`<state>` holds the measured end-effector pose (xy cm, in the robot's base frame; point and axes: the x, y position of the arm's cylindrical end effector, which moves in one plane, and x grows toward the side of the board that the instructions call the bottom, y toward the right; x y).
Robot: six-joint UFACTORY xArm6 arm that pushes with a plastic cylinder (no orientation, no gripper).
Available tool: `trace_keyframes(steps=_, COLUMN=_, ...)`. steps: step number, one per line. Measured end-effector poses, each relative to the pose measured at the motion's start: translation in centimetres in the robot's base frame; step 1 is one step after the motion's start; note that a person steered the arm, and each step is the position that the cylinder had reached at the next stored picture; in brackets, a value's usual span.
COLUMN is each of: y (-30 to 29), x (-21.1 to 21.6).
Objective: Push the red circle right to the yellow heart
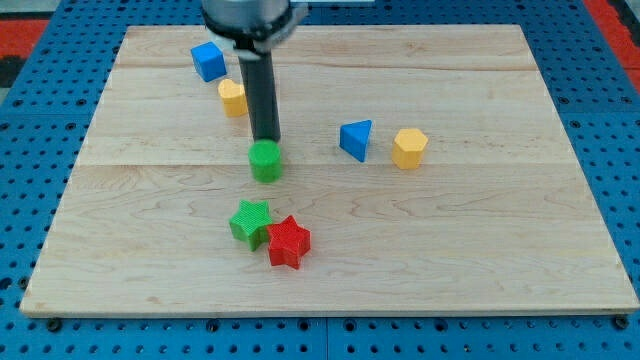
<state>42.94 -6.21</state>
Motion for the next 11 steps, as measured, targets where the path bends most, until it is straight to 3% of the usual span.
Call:
trace_keyframes(steps=1, y=0.6, x=6.2)
trace_keyframes(steps=2, y=0.7, x=5.6)
trace_keyframes(steps=3, y=0.3, x=-0.6)
trace_keyframes(steps=4, y=0.9, x=-2.9)
trace_keyframes(steps=5, y=7.9, x=-9.0)
trace_keyframes(steps=6, y=7.5, x=-16.2)
trace_keyframes(steps=8, y=-6.2, x=-15.4)
trace_keyframes(steps=9, y=-5.8, x=-12.2)
trace_keyframes(steps=11, y=1.2, x=-6.8)
